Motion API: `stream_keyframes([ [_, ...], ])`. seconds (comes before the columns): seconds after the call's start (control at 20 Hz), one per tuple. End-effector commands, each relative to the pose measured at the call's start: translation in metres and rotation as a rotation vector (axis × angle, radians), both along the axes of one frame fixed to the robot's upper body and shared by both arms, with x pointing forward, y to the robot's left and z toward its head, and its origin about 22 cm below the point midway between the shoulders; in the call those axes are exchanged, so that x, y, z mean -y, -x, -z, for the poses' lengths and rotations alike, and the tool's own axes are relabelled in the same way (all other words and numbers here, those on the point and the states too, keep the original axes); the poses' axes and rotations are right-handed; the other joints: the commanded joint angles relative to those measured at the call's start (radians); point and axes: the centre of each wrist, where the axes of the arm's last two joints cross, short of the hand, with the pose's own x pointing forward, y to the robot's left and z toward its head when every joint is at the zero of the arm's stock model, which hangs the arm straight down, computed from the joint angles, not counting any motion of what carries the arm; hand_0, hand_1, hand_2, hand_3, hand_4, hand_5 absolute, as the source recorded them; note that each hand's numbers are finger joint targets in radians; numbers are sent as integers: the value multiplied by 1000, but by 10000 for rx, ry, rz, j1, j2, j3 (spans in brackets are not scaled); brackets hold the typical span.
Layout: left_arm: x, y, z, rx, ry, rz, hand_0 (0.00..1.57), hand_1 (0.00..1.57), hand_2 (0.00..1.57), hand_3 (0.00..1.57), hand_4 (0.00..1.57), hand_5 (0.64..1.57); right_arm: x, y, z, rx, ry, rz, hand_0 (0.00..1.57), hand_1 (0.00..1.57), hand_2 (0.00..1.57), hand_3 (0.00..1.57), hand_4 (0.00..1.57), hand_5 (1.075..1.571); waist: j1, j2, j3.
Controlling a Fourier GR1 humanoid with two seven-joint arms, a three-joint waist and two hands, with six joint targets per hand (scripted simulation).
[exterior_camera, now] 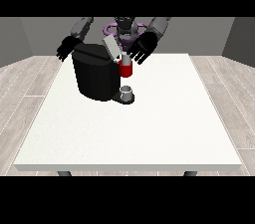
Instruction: Insert the coffee pod into the coffee machine and close the lid
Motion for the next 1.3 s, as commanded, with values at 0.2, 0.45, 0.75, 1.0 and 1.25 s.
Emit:
stream_keyframes([
  [0.2, 3, -2, -14, -318, -116, -179, 1230, 1230, 1274, 1180, 481, 1571, -1, 3, 4, 81, -87, -100, 0, 0, 0, 0, 403, 1571, -272, 83, 2],
  [0.45, 12, -1, 11, -29, -231, 234, 1211, 1211, 1239, 1123, 460, 1571, 7, -11, -15, 83, -36, 350, 0, 0, 0, 0, 380, 1571, 125, 385, -2],
  [0.75, -3, -1, -12, 267, -465, 31, 1118, 1118, 1158, 990, 442, 1571, -7, -11, -24, 566, 11, 81, 0, 0, 0, 0, 431, 1571, -73, 515, -2],
  [1.0, -3, 1, -2, 394, -514, 26, 1051, 1051, 1118, 953, 365, 1571, 3, -3, 0, 339, -94, 140, 0, 0, 0, 0, 415, 1571, 83, 529, 0],
  [1.25, -9, 1, 10, 173, -735, -54, 1066, 1066, 1115, 928, 371, 1571, -25, 11, 5, 56, 12, -16, 0, 0, 0, 0, 411, 1571, -105, 203, -4],
])
